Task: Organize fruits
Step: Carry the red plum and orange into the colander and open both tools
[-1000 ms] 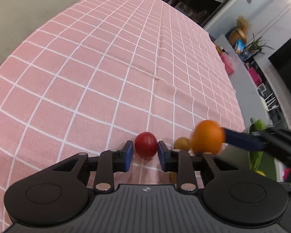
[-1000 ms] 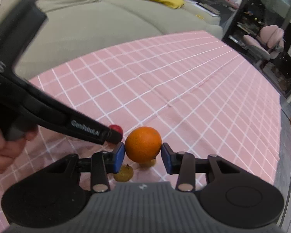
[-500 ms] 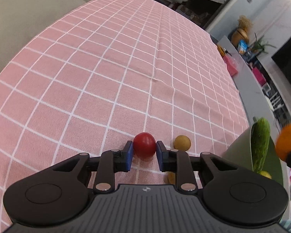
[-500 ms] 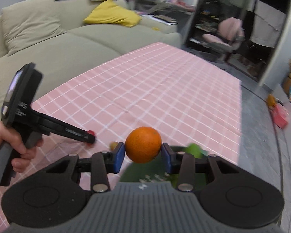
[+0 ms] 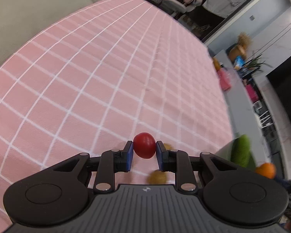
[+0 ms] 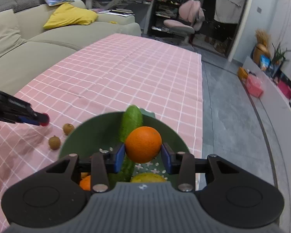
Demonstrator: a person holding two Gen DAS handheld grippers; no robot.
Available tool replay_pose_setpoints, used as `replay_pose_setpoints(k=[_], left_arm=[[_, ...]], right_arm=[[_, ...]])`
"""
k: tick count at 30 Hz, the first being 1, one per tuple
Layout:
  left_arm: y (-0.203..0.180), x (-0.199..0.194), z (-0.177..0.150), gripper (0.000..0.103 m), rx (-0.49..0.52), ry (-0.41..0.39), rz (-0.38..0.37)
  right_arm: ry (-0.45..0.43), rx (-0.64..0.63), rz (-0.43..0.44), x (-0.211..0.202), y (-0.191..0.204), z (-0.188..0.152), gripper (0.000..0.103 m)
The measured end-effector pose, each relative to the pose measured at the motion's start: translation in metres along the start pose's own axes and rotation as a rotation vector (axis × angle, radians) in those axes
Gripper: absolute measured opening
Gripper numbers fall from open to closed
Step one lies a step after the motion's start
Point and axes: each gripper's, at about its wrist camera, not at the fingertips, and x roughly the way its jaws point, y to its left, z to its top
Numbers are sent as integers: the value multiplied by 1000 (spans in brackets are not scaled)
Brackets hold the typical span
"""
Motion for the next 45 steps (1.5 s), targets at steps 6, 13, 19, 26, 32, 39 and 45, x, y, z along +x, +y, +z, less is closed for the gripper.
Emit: replay_pose_setpoints(k=[6,13,19,26,32,39,45], left_arm=[[-46,-11,8,27,131,-1,-64],[-105,-1,-7,27,331,26,-82],[-140,14,-26,27,496,43,-51],[-163,33,-48,27,633,72,-4],[-171,48,-58,27,694,90,52],[-171,57,-67,27,732,112,81],[-169,55,-68,28,729,109,58]], right_arm=[[43,79,1,27,-17,-8,38],[70,165,33,42,-29,-13,38],[87,162,50,51,-29,-16,38],[93,162,53,57,-32,-15,38],[86,153,42,56,-33,-17,39],[85,142,43,54,-32,-17,39],[87,141,51,55,-30,-17,39]])
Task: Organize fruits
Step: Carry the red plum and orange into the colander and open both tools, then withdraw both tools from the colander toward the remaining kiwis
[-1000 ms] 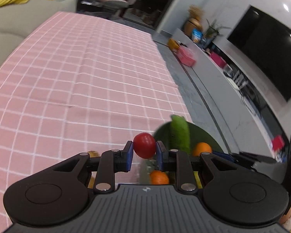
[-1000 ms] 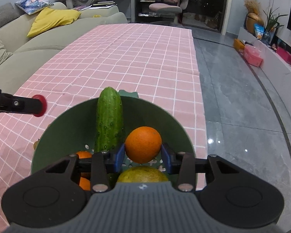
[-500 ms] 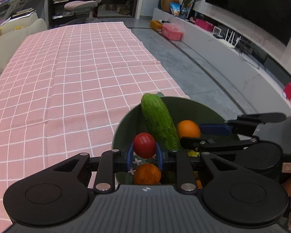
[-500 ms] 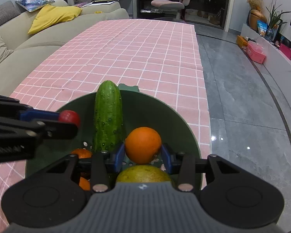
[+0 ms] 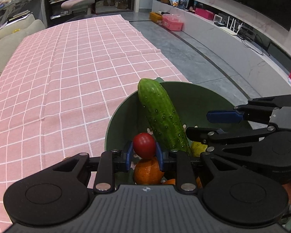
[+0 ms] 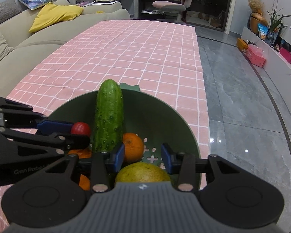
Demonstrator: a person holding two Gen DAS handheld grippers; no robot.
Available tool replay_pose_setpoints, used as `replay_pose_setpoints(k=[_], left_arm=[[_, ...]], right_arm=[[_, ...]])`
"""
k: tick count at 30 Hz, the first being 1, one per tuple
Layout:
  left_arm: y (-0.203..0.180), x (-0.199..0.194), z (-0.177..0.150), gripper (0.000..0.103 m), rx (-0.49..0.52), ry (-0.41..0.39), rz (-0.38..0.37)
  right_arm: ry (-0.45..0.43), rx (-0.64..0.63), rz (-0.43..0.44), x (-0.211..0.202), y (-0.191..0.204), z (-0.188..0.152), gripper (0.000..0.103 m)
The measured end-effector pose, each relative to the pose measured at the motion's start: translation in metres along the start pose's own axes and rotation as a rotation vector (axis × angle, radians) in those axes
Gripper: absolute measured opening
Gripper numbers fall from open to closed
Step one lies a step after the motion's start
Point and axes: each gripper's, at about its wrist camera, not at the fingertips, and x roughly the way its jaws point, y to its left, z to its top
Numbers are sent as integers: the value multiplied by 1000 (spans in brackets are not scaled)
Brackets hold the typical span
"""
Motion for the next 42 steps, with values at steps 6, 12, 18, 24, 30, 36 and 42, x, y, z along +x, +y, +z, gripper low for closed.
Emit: replay_pose_setpoints(k=[6,12,18,24,30,36,42], left_arm=[[3,-4,-2,33,-17,-1,-14],[4,-15,-3,41,-7,-9,-2],[9,-33,-5,46,-18,-34,-8],[23,-63,-13,47,-44,-103,-17],[57,-87,-35,47,-130,-97,47],[75,-97,-51,47,-174,-80,111],[79,-84,-59,47,-193,-38,118]], right_arm=[[-2,-3,-5,-1,1,-1,39],[-19,9,-3,-7,3,-2,39],[-43,25,7,-16,7,-5,39],[-101,57,31,-38,14,-10,42],[-177,44,89,-58,40,-10,50],[-209,-52,152,-67,78,-11,50],[-200,-105,181,-68,102,-14,46]])
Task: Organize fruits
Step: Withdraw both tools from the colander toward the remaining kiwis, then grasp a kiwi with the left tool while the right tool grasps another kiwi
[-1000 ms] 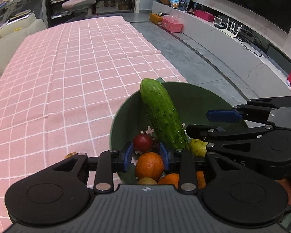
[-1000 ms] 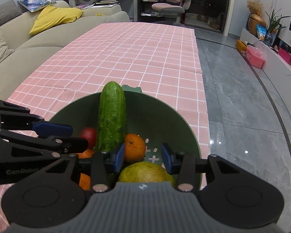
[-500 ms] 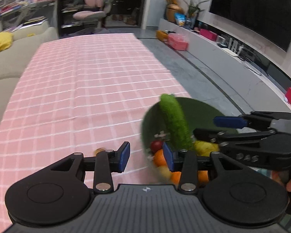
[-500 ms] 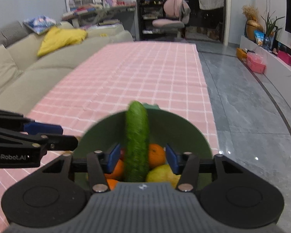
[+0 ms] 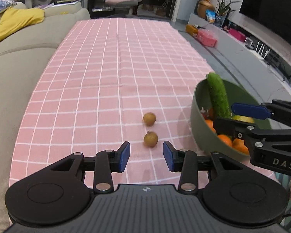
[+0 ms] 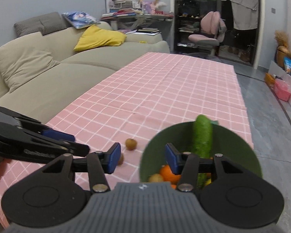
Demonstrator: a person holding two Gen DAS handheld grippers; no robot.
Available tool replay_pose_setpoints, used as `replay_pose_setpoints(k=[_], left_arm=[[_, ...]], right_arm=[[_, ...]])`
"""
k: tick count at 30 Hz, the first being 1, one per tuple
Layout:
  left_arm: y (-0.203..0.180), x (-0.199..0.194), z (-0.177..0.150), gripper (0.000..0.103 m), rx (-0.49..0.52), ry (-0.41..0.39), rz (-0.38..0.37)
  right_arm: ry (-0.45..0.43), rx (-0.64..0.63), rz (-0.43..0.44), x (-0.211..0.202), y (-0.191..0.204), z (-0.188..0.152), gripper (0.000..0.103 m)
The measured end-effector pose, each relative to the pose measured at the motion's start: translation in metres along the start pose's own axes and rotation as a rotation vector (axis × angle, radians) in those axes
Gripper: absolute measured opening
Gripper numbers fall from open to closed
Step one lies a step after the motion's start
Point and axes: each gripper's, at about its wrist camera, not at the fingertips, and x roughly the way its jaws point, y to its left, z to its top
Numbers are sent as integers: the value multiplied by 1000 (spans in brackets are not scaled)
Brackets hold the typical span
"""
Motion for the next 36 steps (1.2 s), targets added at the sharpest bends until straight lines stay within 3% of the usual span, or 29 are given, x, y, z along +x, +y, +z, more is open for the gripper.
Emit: replay_pose_setpoints(k=[4,11,29,36], left_arm=[[-5,9,-3,47,28,35,41],[-1,21,-2,47,24,57,35],[8,69,4,47,-52,81,-56],[10,82,3,31,-91,103,-62]], right_arm=[[14,-42,2,8,10,2,43],[40,-52,-9,24,14,8,43],[93,-74,-19,58,-9,19,38],[82,-130,10,63,-2,22,38]])
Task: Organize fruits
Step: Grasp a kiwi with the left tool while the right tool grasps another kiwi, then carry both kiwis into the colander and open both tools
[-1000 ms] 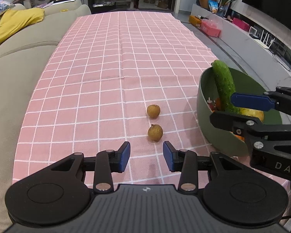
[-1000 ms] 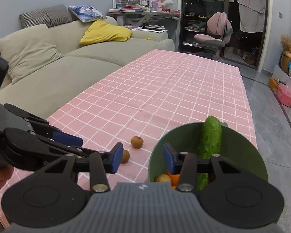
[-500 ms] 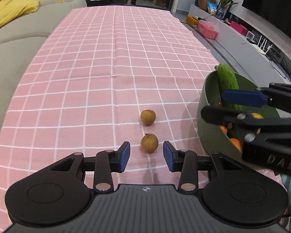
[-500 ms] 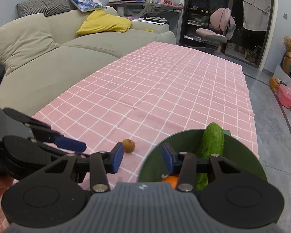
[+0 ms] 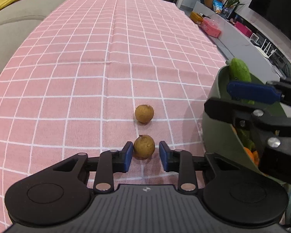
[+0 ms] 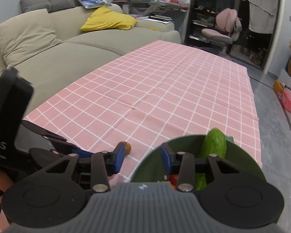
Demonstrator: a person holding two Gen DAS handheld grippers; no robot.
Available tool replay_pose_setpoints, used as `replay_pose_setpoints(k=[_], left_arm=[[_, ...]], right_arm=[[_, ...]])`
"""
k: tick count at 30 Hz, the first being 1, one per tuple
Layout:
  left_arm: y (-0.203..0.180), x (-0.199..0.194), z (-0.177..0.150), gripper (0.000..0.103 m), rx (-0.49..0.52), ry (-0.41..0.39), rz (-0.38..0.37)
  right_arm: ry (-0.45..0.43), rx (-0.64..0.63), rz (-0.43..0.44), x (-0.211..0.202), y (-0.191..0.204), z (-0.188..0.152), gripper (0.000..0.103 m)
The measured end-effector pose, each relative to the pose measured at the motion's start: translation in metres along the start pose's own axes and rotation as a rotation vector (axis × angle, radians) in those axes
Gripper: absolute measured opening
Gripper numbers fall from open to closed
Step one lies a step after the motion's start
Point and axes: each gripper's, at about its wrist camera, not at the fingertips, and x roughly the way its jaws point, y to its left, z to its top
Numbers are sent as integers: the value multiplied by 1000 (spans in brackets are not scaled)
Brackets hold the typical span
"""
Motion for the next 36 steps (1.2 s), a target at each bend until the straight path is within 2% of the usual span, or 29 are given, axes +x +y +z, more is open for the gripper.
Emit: replay_pose_setpoints(k=[4,9,14,18,22,25,30,33,36], left_arm=[[7,-1,-1,27,-40,-12,-15],[22,-14,3,27,-88,-42,29],[43,-30,7,27,-131,-58,114],[58,-43,9,27,-175,-89,124],[63,-51,9,27,-192,-101,122],[64,-52,11,27,-198,-105,114],[60,-50,13,27,-194,-95,95],[61,-50,13,27,-210,-90,88],[62,-52,14,27,-219,-99,84]], right_arm=[[10,-27,10,6,1,4,38],[34,-87,25,15,8,12,37],[120,-208,56,37,29,27,37],[219,-266,62,62,39,37,37],[318,-262,62,87,42,42,36],[366,-265,48,101,44,43,29],[413,-239,30,116,46,41,28],[435,-235,14,123,47,40,21],[438,-229,7,126,48,39,21]])
